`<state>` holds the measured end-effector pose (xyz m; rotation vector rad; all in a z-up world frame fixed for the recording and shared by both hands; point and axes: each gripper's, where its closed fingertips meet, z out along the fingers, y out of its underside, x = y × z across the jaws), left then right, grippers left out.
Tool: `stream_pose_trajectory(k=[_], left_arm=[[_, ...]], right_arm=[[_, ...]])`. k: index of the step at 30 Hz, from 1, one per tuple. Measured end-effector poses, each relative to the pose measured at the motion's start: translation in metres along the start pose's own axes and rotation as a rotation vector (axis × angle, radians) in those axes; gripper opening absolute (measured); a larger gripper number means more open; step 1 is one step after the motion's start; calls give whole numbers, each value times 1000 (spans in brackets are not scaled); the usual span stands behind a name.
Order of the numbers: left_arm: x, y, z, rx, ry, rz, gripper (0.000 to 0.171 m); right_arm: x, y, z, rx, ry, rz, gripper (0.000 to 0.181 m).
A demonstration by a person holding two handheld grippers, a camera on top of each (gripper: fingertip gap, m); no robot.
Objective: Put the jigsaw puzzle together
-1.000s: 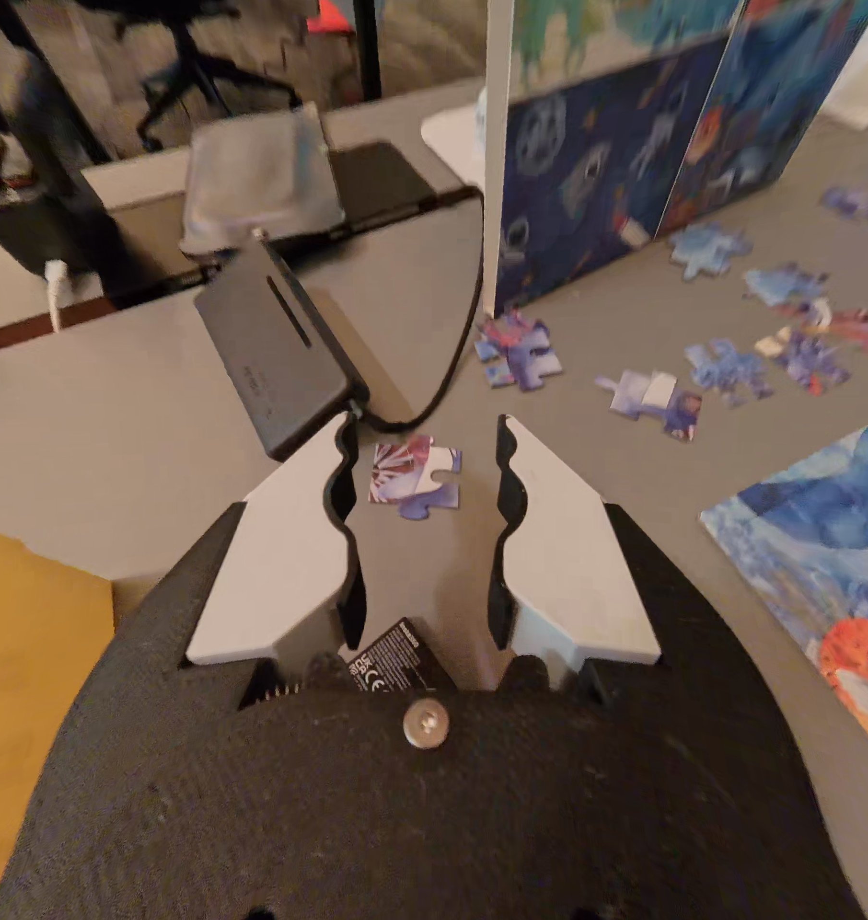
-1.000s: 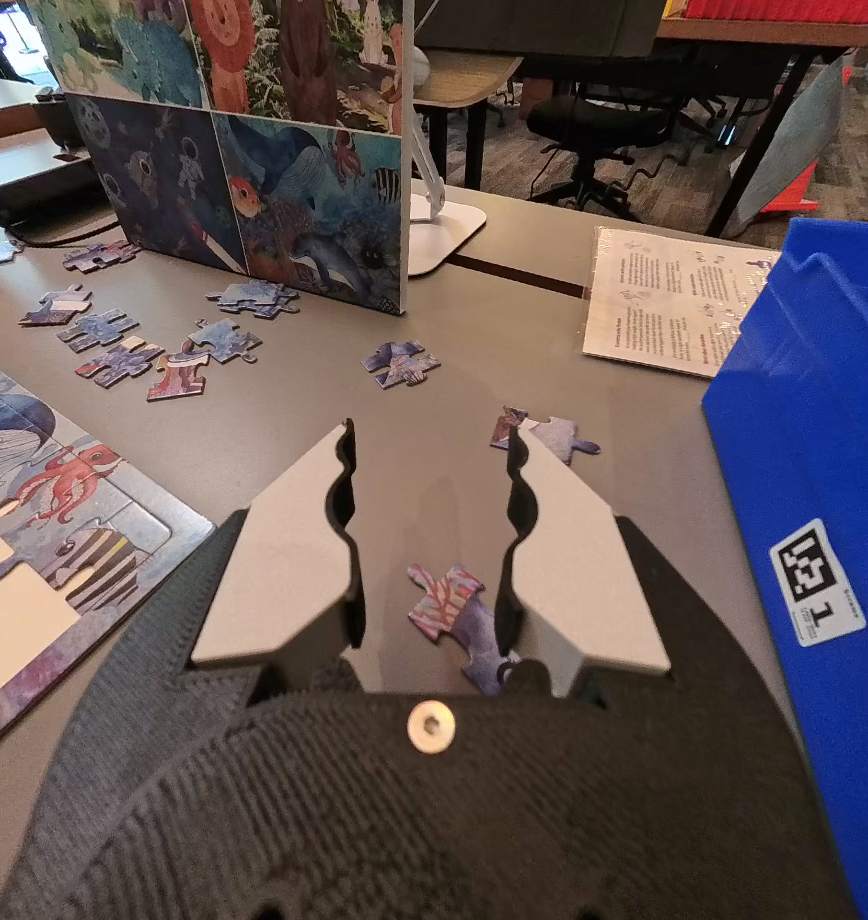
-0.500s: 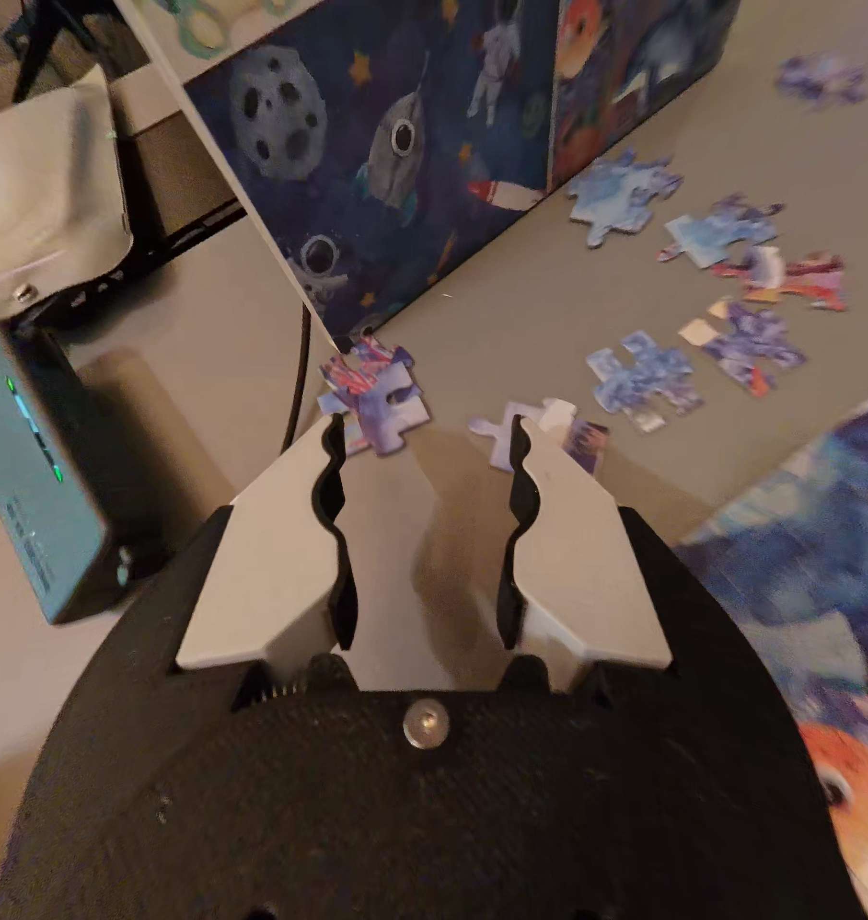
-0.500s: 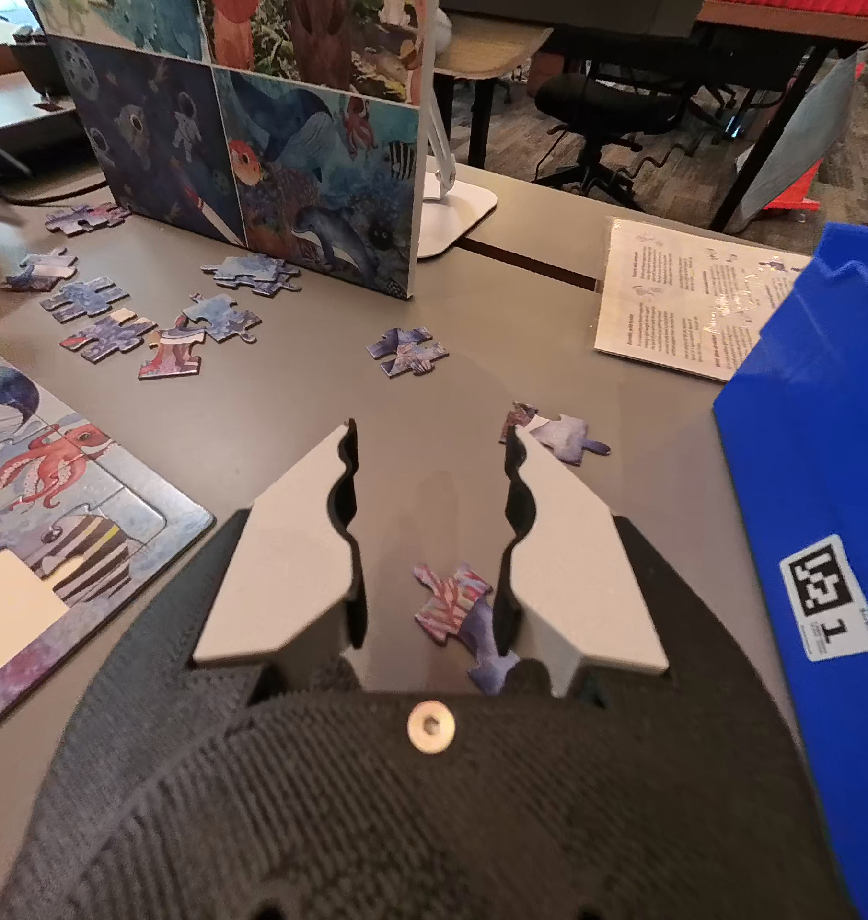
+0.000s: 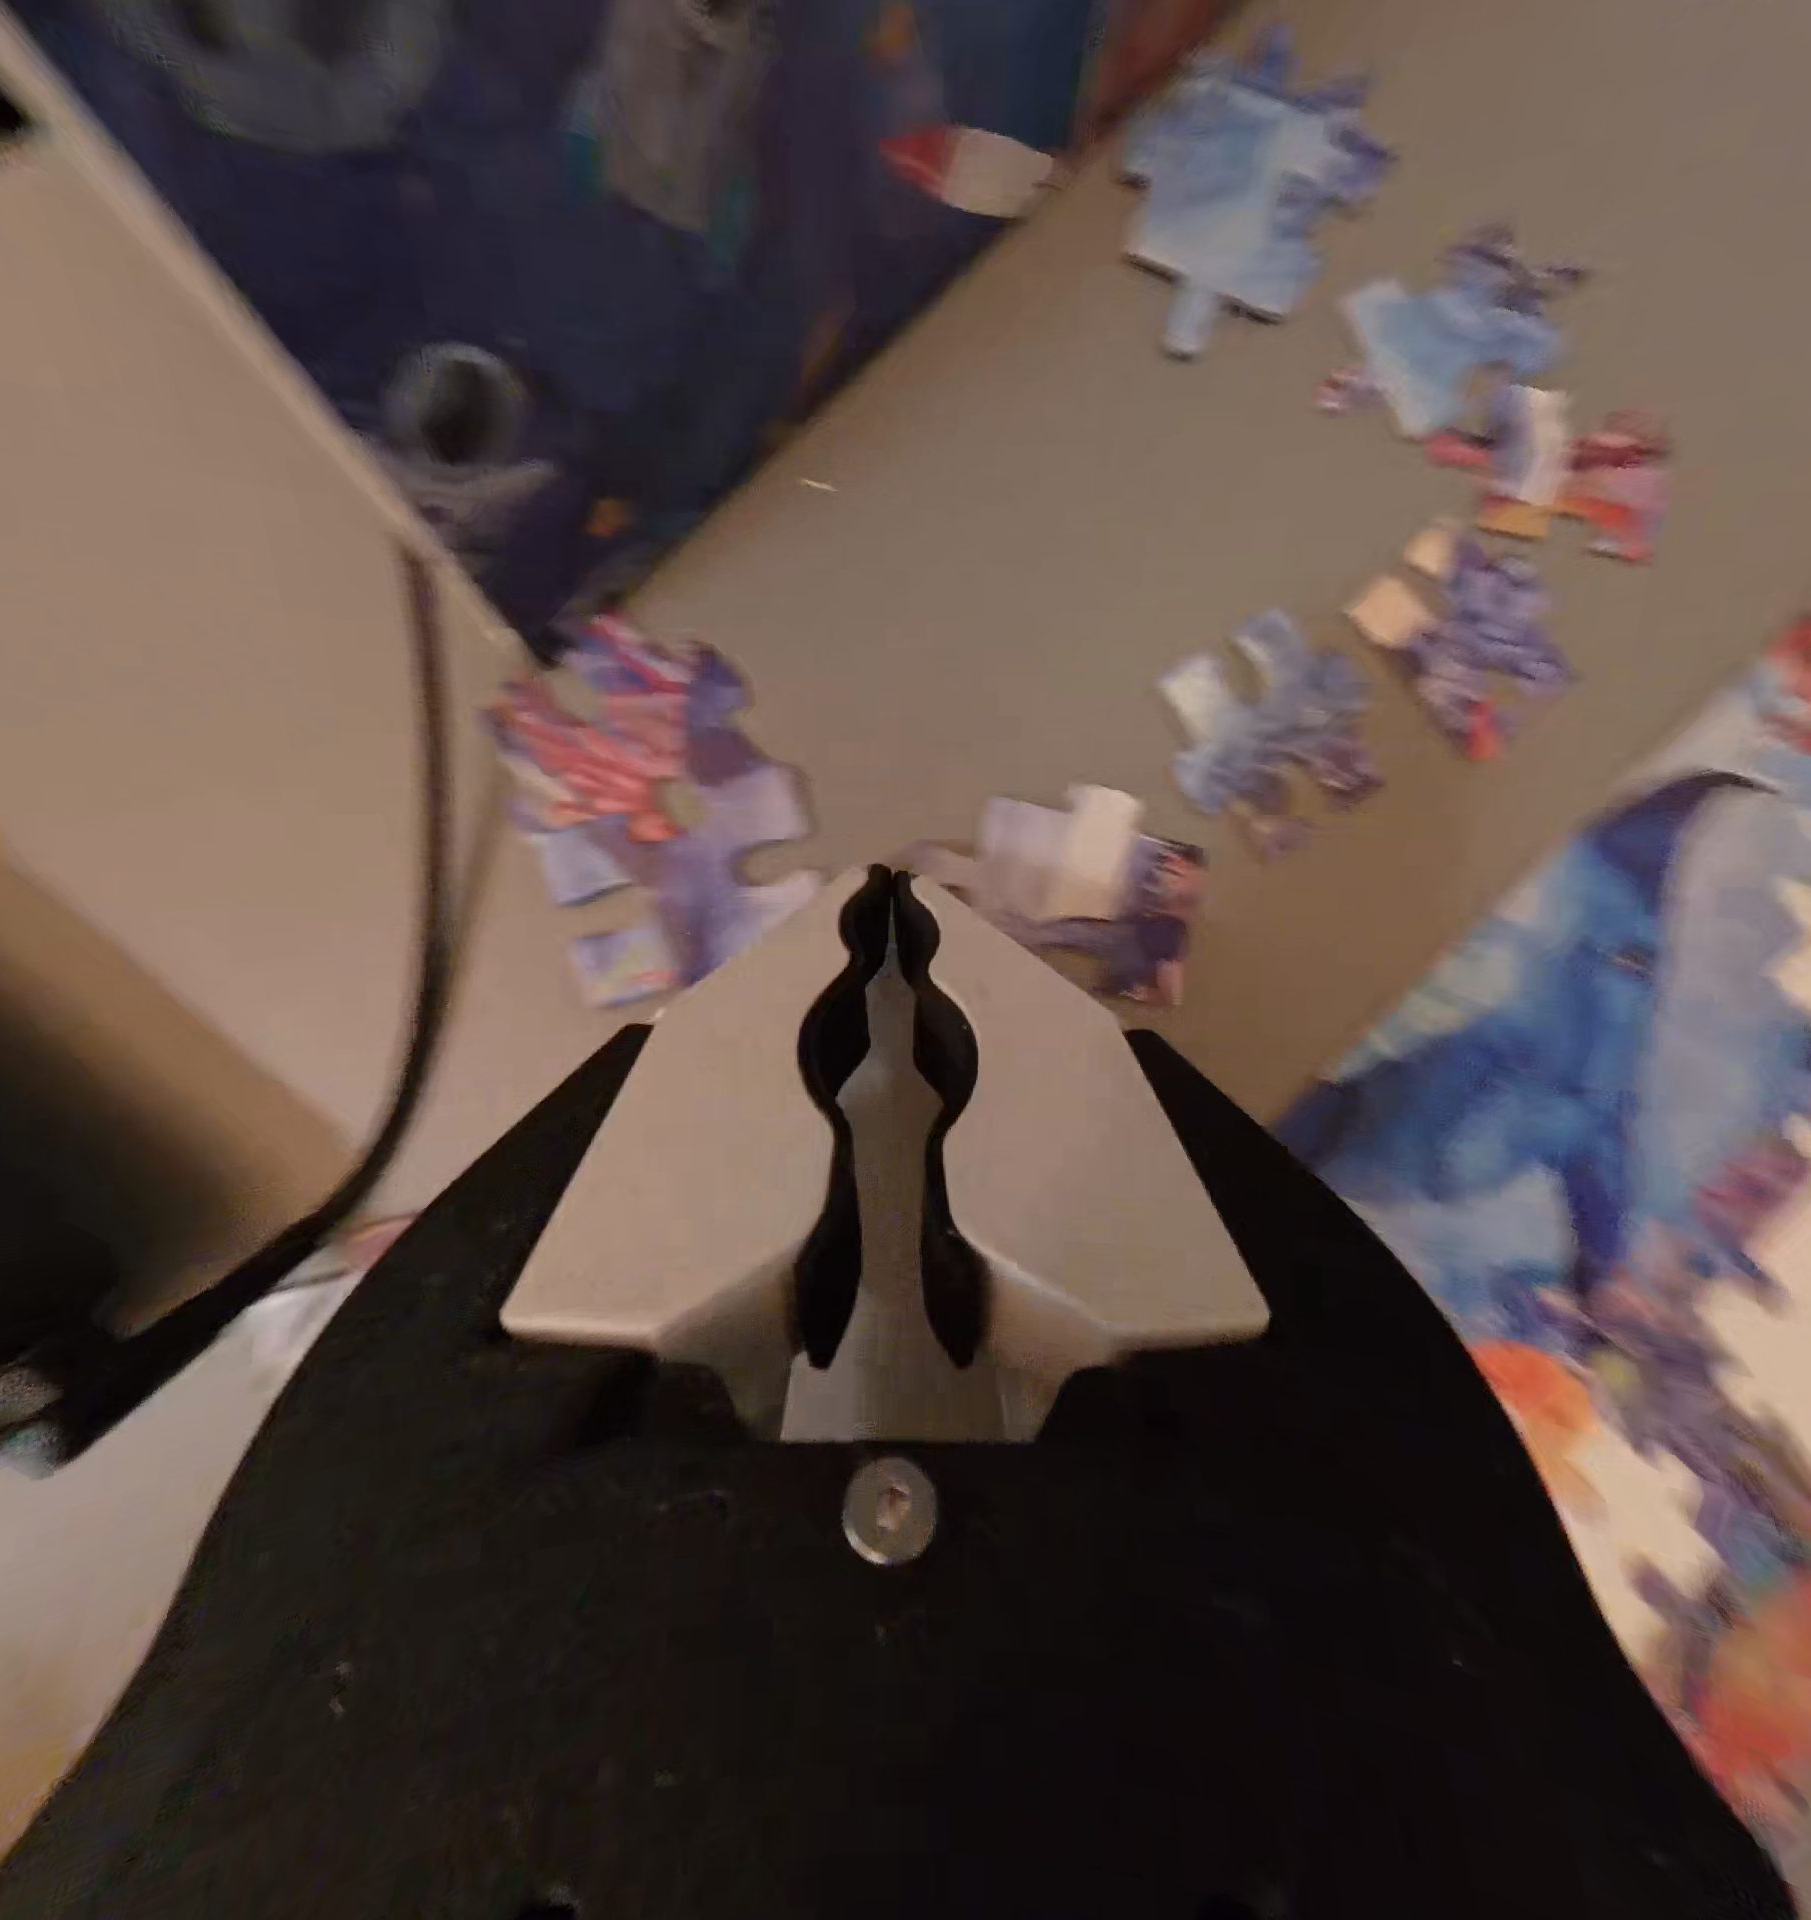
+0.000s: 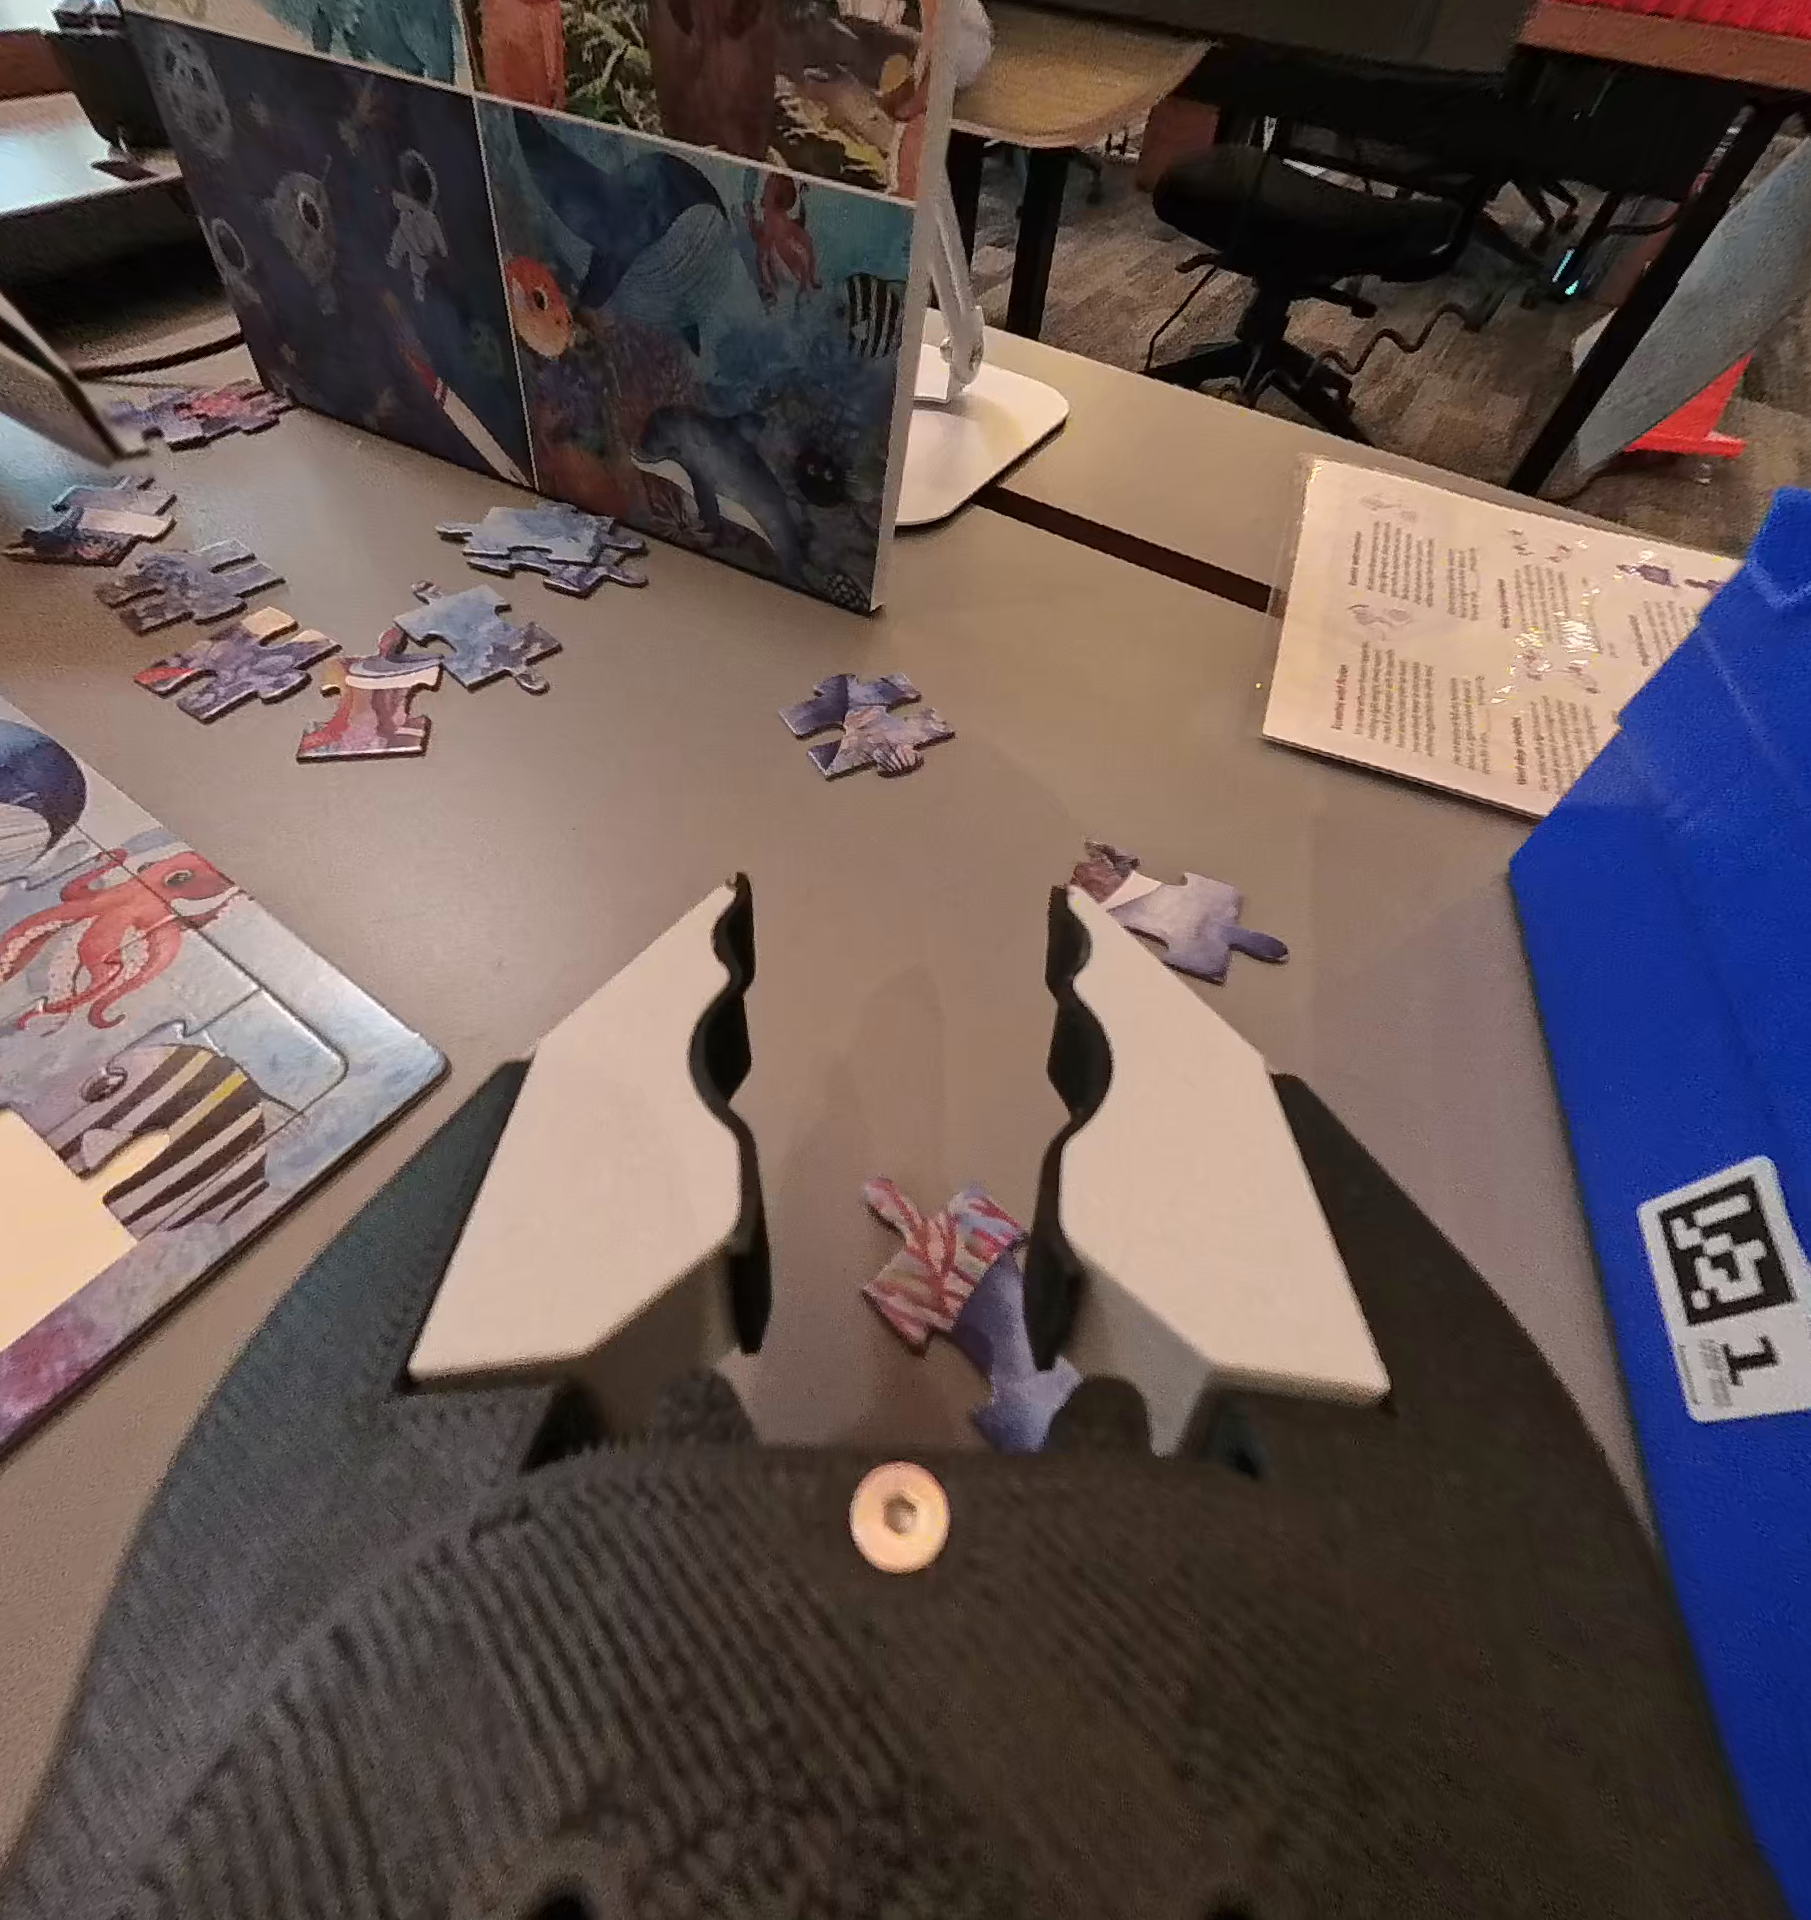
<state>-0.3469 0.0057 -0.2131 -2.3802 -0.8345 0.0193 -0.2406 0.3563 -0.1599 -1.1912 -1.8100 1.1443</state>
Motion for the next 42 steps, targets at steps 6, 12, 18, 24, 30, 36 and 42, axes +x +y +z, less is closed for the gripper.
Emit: stream_pose_trajectory(k=[6,12,18,24,30,36,42], left_arm=[[-27,-18,-6,120,-86,-45,39],[-21,-7,2,67,-43,-60,44],[9,-19,-3,115,171,-94,41],[-34,-29,-6,208,-124,-11,52],[-43,-26,10,141,-283,115,55],[-31,-19,11,82,-202,83,30],[-26,6,-2,-99,-145,50,3]], right_arm=[[-6,1,2,-19,-11,-35,55],[-8,2,3,-29,-12,-55,55],[-9,3,3,-32,-15,-61,54],[-10,2,3,-33,-16,-70,54],[-11,3,4,-39,-12,-82,54],[-11,5,6,-48,-17,-83,53],[-12,6,6,-51,-16,-90,53]])
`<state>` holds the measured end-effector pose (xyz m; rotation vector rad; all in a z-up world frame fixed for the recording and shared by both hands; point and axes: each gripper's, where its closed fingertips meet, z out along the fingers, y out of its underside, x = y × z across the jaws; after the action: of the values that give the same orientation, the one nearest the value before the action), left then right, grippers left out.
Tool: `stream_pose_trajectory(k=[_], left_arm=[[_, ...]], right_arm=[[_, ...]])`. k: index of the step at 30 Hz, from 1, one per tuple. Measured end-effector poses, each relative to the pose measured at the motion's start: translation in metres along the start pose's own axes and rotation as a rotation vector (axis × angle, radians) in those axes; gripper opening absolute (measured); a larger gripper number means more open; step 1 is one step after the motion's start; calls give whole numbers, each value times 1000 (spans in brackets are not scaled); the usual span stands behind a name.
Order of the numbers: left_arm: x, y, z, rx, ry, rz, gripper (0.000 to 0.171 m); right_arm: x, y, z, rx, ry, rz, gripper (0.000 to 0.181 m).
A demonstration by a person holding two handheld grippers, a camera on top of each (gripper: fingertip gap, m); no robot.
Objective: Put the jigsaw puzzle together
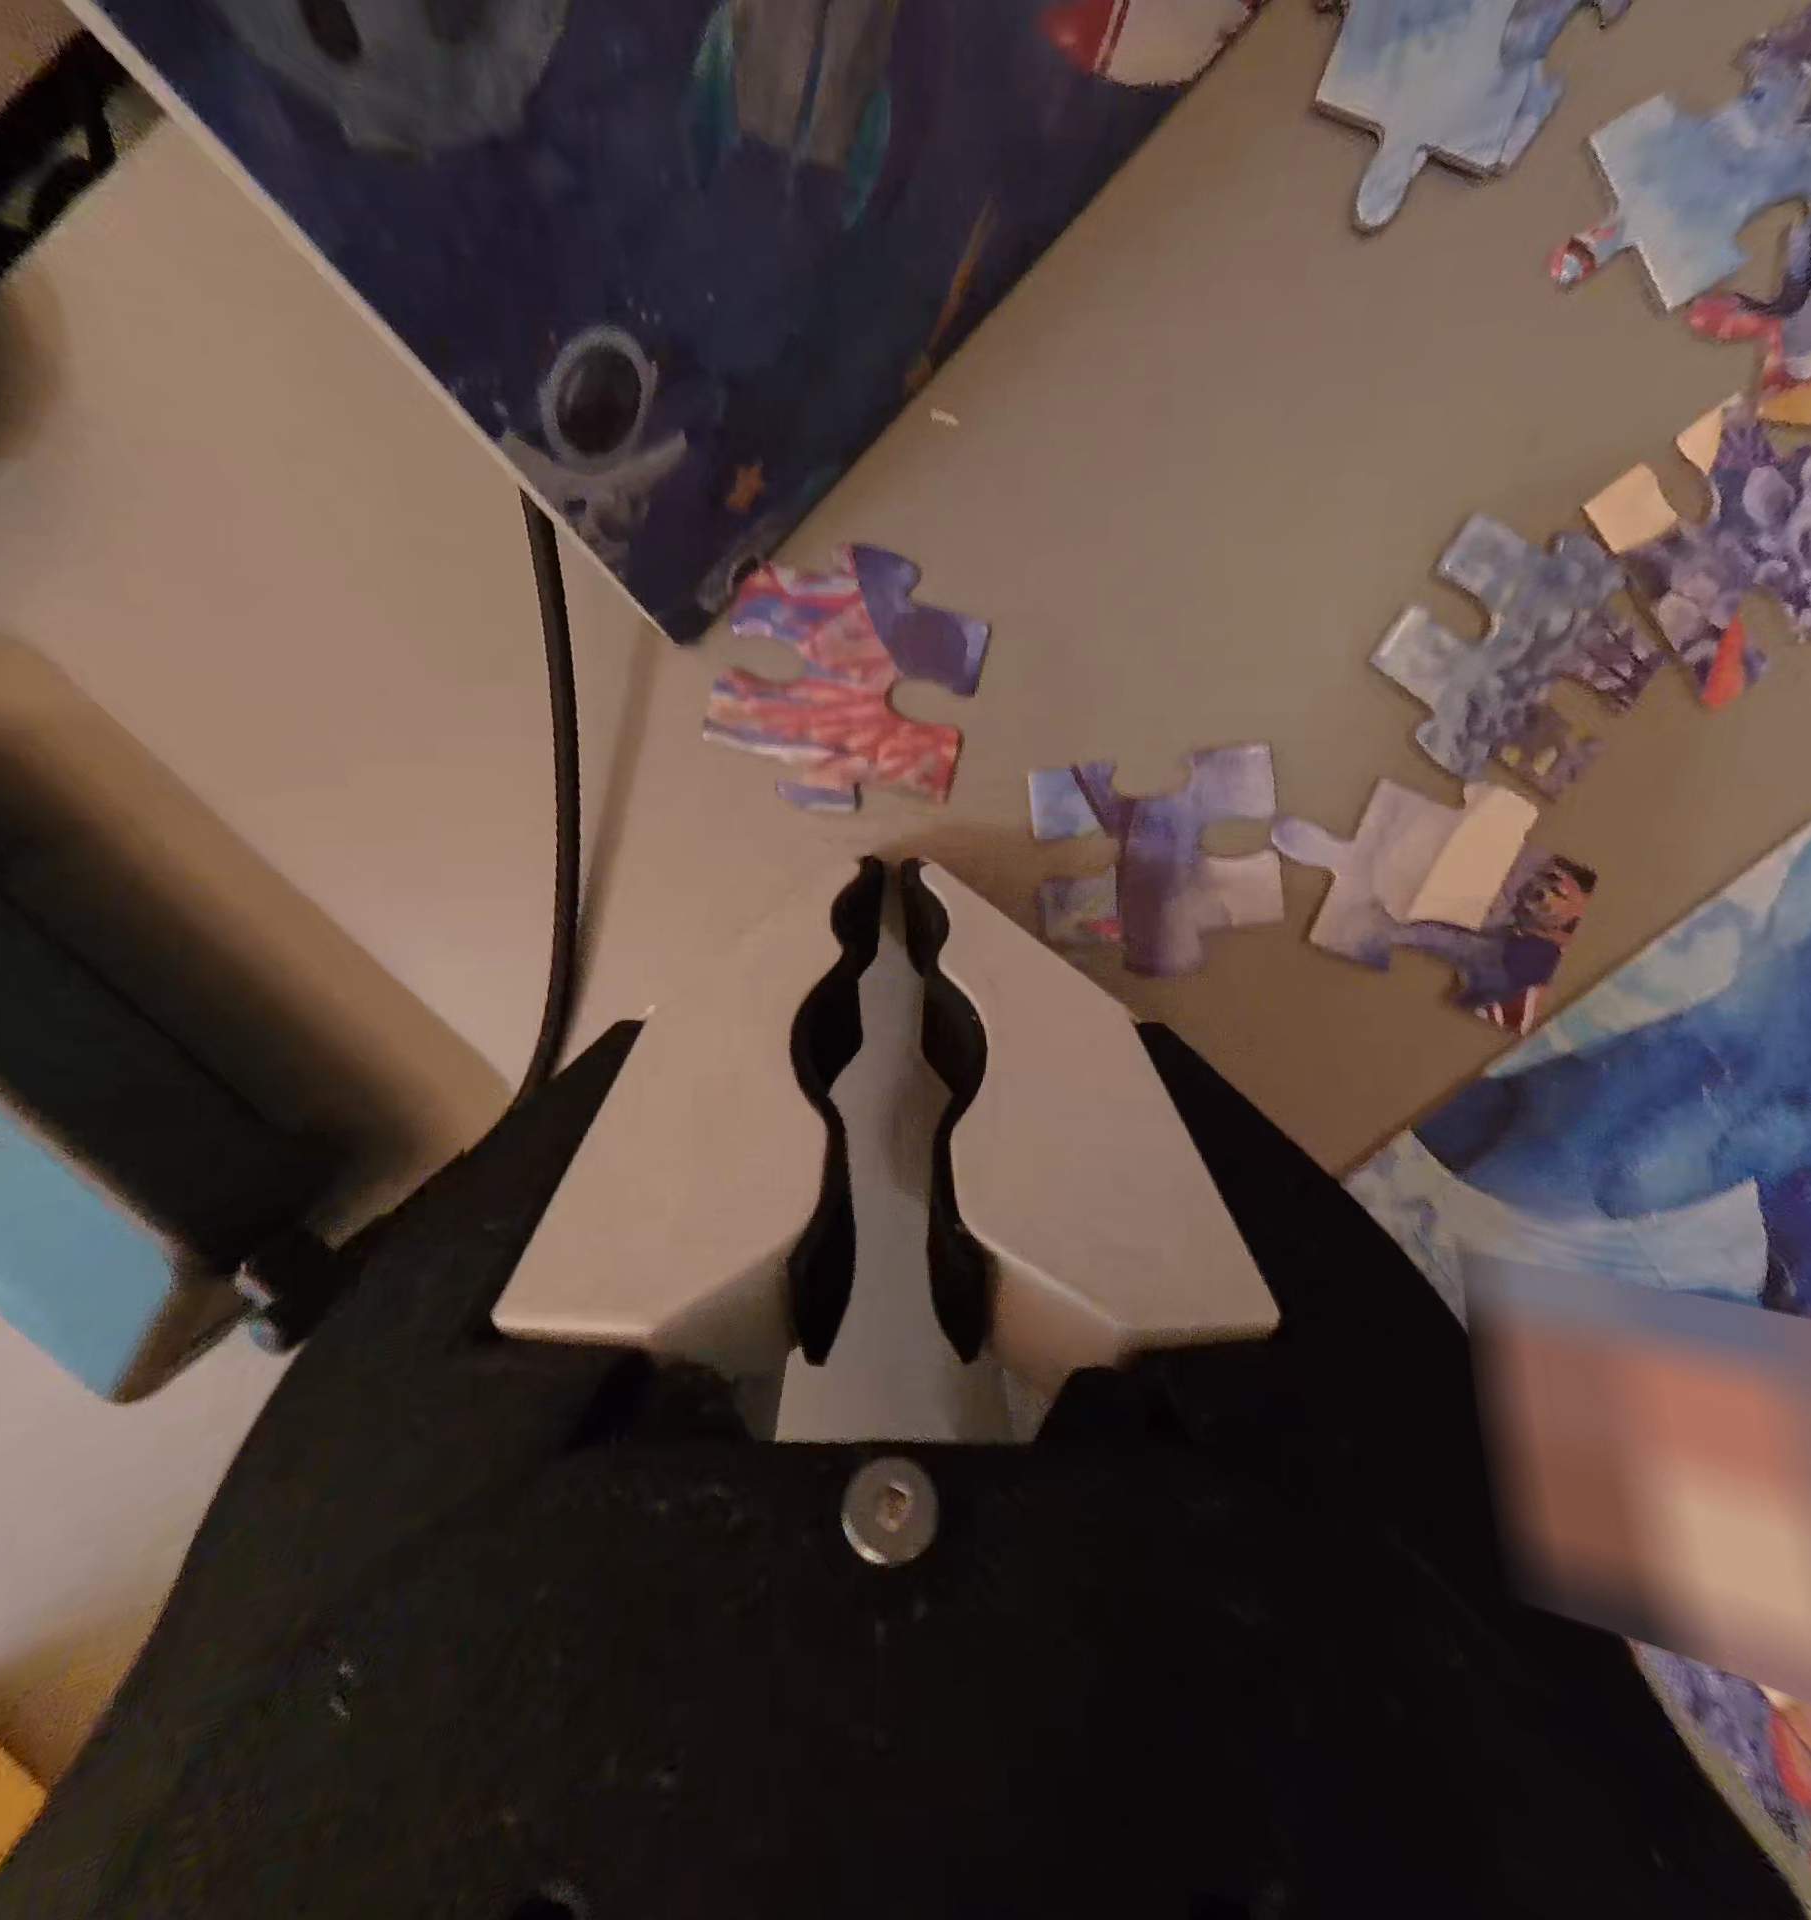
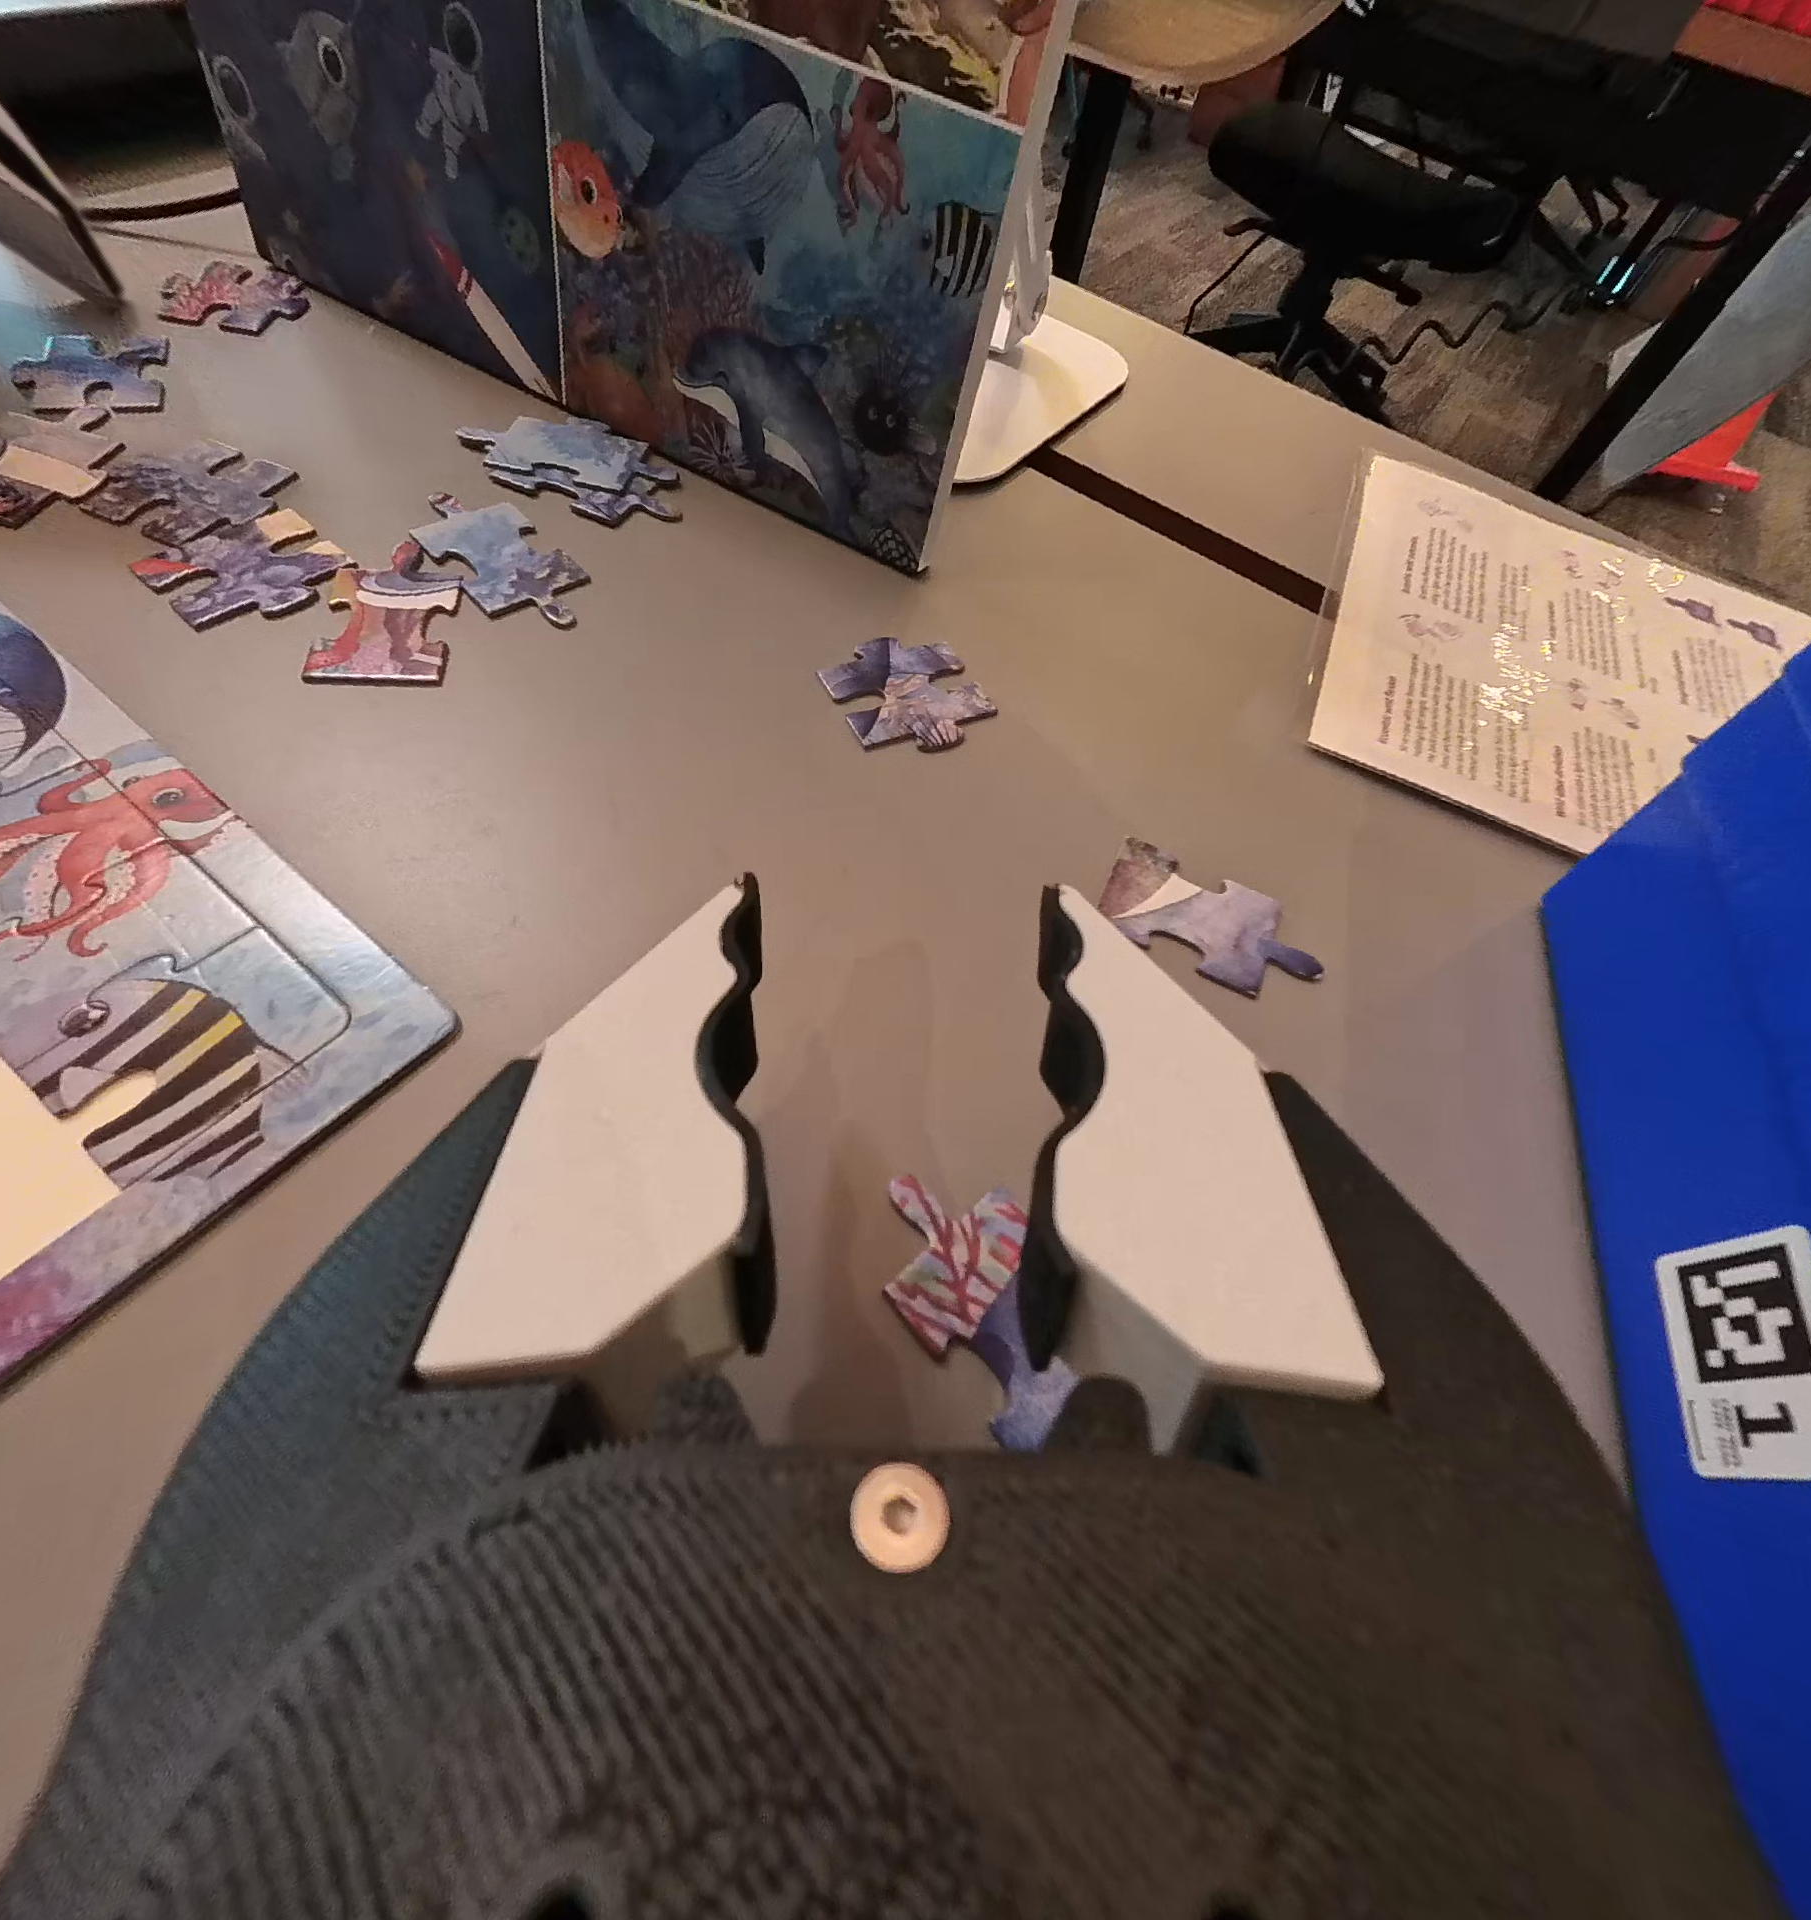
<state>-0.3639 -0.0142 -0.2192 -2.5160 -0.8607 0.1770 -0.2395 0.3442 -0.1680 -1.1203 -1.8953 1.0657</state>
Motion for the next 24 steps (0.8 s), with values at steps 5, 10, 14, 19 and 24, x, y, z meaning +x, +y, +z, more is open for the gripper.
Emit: stream_pose_trajectory(k=[5,10,14,19,24], left_arm=[[-1,-15,-6,86,-38,28,22],[-12,-34,8,202,-132,-37,61],[-7,-27,15,173,-93,-62,51],[-7,-4,2,7,-63,-51,47],[-1,19,-11,-123,-12,-33,46]], right_arm=[[0,-1,-1,3,4,-3,53],[1,-2,-1,5,11,-10,52],[0,-1,-1,0,12,-15,52],[0,1,0,-10,11,-19,52],[-1,1,0,-10,11,-24,52]])
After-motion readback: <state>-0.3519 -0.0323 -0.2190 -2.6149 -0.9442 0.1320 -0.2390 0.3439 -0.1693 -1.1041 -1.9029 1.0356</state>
